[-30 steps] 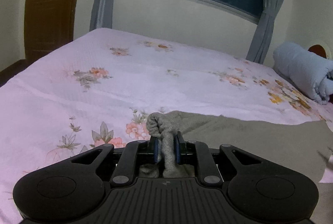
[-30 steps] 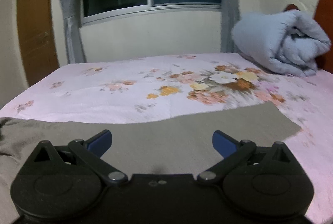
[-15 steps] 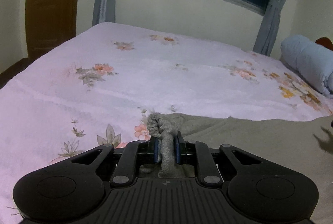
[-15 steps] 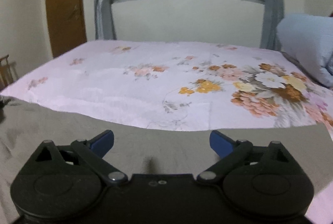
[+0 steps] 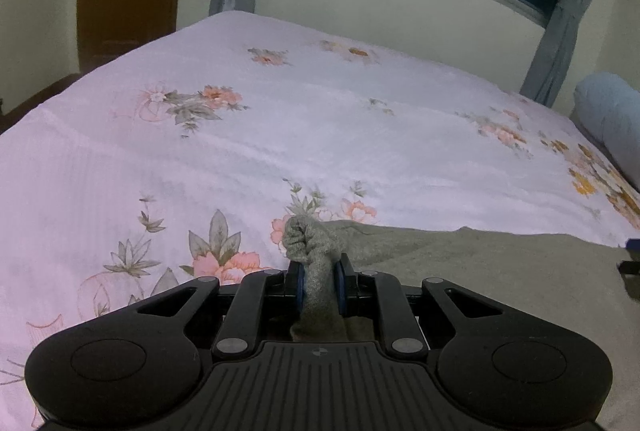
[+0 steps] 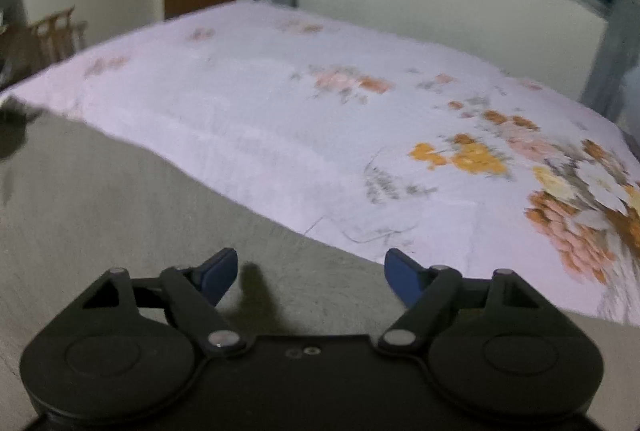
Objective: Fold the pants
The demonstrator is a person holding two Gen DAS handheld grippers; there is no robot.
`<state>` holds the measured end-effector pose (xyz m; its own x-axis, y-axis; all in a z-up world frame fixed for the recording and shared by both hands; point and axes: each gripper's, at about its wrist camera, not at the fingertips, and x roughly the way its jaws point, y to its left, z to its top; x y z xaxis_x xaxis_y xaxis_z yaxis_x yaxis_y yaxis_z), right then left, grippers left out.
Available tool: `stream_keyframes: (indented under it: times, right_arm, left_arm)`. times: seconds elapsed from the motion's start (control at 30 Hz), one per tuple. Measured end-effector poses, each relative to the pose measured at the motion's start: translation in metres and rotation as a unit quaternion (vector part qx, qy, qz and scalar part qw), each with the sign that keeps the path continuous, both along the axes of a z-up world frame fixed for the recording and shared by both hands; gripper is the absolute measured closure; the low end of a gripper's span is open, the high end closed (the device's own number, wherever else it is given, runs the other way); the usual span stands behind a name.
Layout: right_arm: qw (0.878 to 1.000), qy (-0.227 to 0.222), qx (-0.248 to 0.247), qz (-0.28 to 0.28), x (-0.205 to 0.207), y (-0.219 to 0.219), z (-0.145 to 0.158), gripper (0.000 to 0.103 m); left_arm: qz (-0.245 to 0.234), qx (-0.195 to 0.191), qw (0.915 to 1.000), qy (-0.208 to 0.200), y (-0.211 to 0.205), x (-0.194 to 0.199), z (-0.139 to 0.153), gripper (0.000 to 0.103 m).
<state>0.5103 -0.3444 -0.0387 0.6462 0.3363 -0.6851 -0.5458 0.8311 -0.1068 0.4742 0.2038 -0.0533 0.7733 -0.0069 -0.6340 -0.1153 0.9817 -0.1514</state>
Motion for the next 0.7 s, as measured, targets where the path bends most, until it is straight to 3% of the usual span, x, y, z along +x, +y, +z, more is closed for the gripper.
stream_keyframes:
  times: [0.17, 0.23, 0.33, 0.37, 0.4, 0.7]
  right_arm:
    - [0.997, 0.037, -0.035, 0.055, 0.023, 0.005, -0.01, 0.03]
    - [0.995, 0.059, -0.033, 0.072, 0.032, 0.005, -0.012, 0.036]
    - [0.992, 0.074, -0.038, 0.096, 0.033, 0.011, -0.013, 0.061]
    - [0.991, 0.077, -0.037, 0.102, 0.032, 0.013, -0.011, 0.094]
    - [0.991, 0.075, -0.04, 0.101, 0.03, 0.015, -0.008, 0.103]
    - [0.993, 0.028, -0.033, 0.11, -0.031, 0.006, 0.04, 0.103]
  left_arm:
    - [-0.023, -0.017, 0.9994, 0.018, 0.012, 0.006, -0.001, 0.088]
    - [-0.03, -0.014, 0.9992, 0.021, 0.012, 0.008, -0.002, 0.088]
    - [-0.034, -0.015, 0.9989, 0.029, 0.012, 0.012, -0.005, 0.088]
    - [-0.035, -0.015, 0.9989, 0.028, 0.012, 0.012, -0.005, 0.088]
    - [-0.035, -0.017, 0.9989, 0.025, 0.012, 0.011, -0.004, 0.088]
    - [-0.078, -0.031, 0.9956, -0.04, 0.016, -0.022, 0.03, 0.088]
